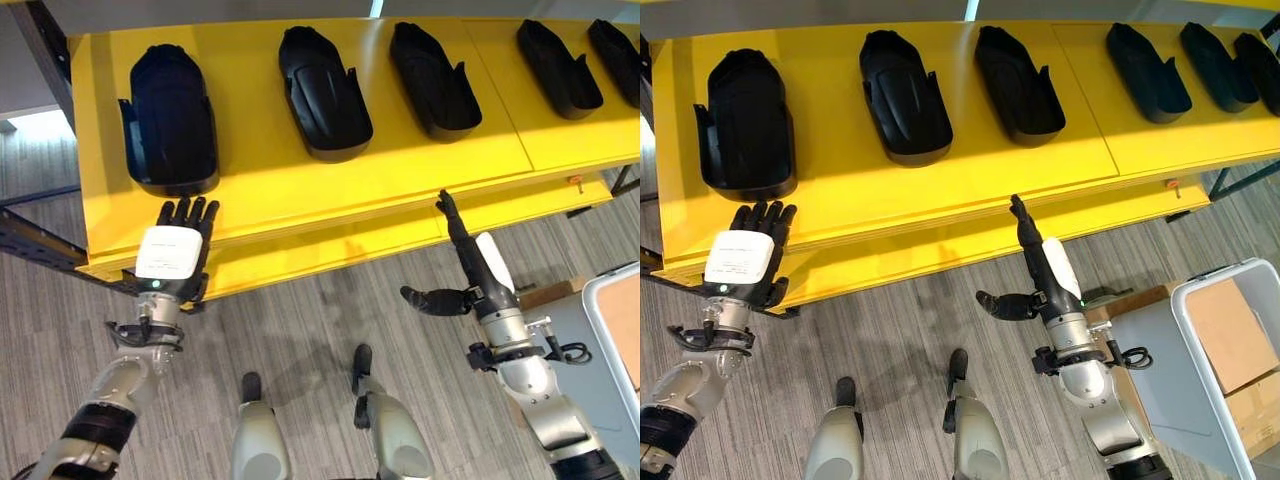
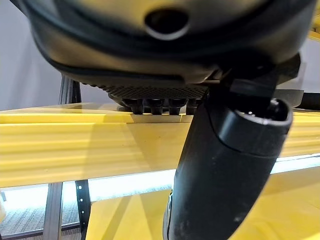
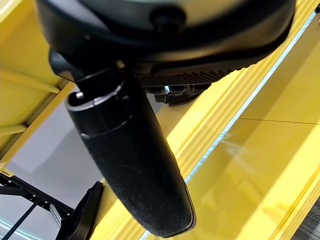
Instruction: Move parts from the plastic box to the shelf.
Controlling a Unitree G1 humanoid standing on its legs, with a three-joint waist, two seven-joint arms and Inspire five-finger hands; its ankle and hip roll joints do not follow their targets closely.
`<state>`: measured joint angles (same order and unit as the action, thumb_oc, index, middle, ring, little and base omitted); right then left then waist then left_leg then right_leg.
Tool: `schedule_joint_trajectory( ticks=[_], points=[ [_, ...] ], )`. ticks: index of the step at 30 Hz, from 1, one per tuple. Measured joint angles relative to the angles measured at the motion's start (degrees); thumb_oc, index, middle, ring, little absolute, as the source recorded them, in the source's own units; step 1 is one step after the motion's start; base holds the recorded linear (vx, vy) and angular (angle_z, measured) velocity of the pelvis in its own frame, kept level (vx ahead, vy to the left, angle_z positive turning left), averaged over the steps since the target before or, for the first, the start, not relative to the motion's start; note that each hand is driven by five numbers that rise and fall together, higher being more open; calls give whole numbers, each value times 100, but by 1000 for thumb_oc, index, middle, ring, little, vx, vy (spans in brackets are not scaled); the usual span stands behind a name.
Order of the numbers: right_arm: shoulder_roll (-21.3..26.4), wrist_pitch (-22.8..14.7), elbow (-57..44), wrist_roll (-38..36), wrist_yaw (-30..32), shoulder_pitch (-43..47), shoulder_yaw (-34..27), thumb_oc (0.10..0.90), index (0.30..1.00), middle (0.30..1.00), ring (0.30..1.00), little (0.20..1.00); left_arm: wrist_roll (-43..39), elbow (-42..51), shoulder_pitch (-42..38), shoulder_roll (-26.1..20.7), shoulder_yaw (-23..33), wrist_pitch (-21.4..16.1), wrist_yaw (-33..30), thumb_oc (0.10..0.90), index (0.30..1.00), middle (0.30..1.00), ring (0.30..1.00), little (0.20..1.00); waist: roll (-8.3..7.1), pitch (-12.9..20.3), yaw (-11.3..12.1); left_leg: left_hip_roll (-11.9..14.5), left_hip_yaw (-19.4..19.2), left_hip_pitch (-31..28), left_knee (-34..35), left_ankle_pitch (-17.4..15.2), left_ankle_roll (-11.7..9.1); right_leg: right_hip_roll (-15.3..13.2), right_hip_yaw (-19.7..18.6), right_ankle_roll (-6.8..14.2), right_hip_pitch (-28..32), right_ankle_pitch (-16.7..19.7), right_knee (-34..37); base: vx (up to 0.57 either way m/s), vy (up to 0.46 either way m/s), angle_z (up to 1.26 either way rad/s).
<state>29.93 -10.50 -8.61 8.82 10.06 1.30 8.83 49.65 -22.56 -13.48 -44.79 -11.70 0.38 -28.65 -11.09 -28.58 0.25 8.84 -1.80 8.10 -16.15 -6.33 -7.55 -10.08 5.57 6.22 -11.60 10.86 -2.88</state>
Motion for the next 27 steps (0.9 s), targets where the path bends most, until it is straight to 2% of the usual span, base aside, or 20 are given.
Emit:
schedule_joint_trajectory(
  ticks=[12,15,27],
  points=[
    [23,-1,0,-1,5,20,45,900,1000,1000,1000,1000,-218,-76,-381,-1,-154,113,19,900,1000,1000,1000,1000,-3,2,-35,-14,-57,249,-286,-80,30,-22,-74,17,-206,-3,-116,0,3,-2],
    [24,-1,0,-1,5,34,45,900,1000,1000,1000,1000,-221,-168,-397,-1,-155,153,-3,900,1000,1000,1000,1000,-3,2,-107,-17,-83,289,-378,-175,86,-39,-104,18,-214,-4,-118,5,2,-4],
    [39,-1,-1,-1,24,106,71,900,1000,1000,1000,1000,-427,-278,-601,-1,-159,206,-72,900,1000,1000,1000,1000,-3,2,-171,-6,-92,408,-516,-205,57,-22,-176,31,-367,-8,-216,1,0,-2]
  ],
)
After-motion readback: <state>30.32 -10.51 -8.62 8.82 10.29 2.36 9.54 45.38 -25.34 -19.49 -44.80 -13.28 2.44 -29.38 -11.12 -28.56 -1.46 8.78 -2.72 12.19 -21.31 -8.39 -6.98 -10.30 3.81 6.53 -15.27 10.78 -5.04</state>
